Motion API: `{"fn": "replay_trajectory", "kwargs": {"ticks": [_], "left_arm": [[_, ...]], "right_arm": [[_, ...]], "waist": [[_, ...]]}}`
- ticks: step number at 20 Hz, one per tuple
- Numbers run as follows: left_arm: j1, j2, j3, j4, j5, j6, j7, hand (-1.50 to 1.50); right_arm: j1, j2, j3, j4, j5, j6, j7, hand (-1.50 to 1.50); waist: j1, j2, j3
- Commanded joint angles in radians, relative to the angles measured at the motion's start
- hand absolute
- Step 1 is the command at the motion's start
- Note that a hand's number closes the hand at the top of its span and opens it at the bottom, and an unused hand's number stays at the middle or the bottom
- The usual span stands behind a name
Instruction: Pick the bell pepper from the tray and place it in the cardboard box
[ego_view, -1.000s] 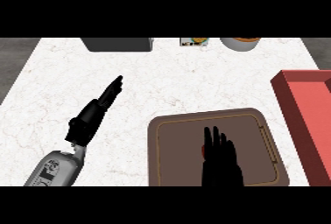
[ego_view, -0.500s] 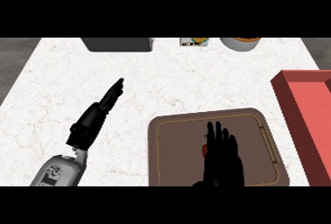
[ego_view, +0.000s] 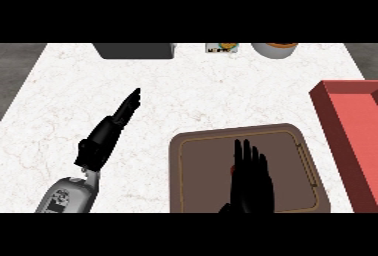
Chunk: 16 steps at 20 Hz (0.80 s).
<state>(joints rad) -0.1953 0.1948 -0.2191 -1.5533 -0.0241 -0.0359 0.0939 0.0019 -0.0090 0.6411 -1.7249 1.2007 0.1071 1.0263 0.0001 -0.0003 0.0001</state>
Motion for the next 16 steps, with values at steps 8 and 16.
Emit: {"fn": "replay_trajectory", "kwargs": {"ticks": [8, 16], "left_arm": [[0.003, -0.030, 0.057, 0.049, -0.027, -0.069, -0.033, 0.00], [0.012, -0.035, 0.089, 0.082, -0.055, -0.088, -0.081, 0.00]], "right_arm": [[-0.052, 0.009, -0.072, 0.111, -0.053, 0.004, 0.011, -1.50], [-0.076, 0.009, -0.065, 0.279, -0.014, -0.099, 0.006, -1.50]], "waist": [[0.000, 0.001, 0.000], [0.002, 0.001, 0.000]]}}
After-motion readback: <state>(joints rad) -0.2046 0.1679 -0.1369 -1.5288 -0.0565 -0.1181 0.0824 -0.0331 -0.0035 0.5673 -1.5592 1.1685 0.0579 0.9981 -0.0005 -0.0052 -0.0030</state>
